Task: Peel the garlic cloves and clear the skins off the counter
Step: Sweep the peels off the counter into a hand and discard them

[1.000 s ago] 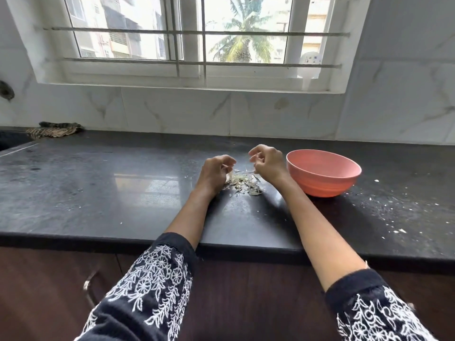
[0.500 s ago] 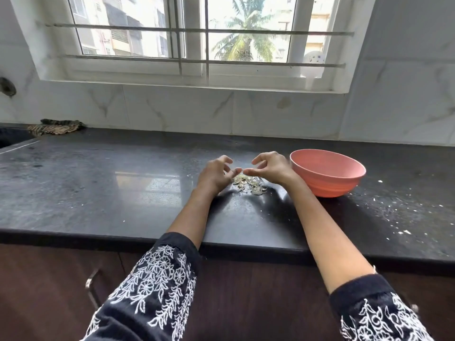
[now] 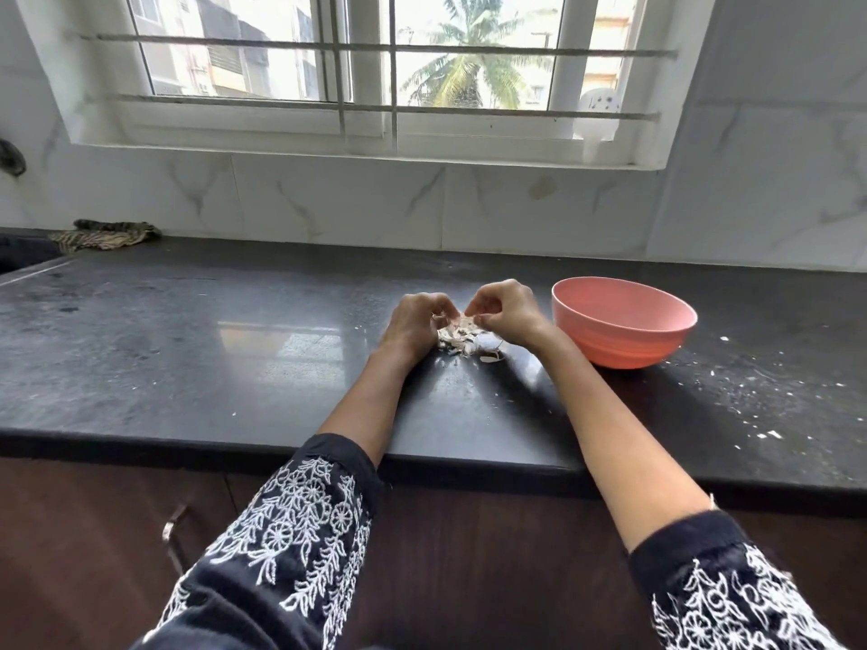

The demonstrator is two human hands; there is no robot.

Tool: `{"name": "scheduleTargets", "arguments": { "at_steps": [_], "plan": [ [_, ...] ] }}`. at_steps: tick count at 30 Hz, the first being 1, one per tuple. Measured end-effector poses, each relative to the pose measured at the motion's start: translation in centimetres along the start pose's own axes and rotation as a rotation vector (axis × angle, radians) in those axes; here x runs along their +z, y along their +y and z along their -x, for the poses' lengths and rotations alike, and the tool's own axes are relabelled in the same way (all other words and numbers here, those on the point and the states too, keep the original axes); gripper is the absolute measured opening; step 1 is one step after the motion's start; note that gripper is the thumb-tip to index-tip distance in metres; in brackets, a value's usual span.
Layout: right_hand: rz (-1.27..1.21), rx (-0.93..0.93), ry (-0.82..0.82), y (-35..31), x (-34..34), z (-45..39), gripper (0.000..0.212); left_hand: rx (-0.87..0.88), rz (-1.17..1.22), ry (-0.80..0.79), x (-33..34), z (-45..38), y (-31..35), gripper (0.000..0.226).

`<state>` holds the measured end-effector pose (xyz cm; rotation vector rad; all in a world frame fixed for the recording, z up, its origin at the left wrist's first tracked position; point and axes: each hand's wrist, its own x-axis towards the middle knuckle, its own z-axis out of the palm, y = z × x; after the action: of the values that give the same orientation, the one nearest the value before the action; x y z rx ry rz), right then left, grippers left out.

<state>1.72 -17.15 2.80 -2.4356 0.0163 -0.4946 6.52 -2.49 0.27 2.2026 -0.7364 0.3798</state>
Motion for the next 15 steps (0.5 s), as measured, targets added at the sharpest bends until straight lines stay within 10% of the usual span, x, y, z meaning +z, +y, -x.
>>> {"name": "scheduleTargets", "arguments": {
  "at_steps": [15],
  "plan": [
    [-0.129, -0.037, 0.128, 0.42, 0.00, -0.31, 0.014, 0.019, 0.126, 0.057, 0.05, 0.10, 0.60, 0.024]
  ]
}}
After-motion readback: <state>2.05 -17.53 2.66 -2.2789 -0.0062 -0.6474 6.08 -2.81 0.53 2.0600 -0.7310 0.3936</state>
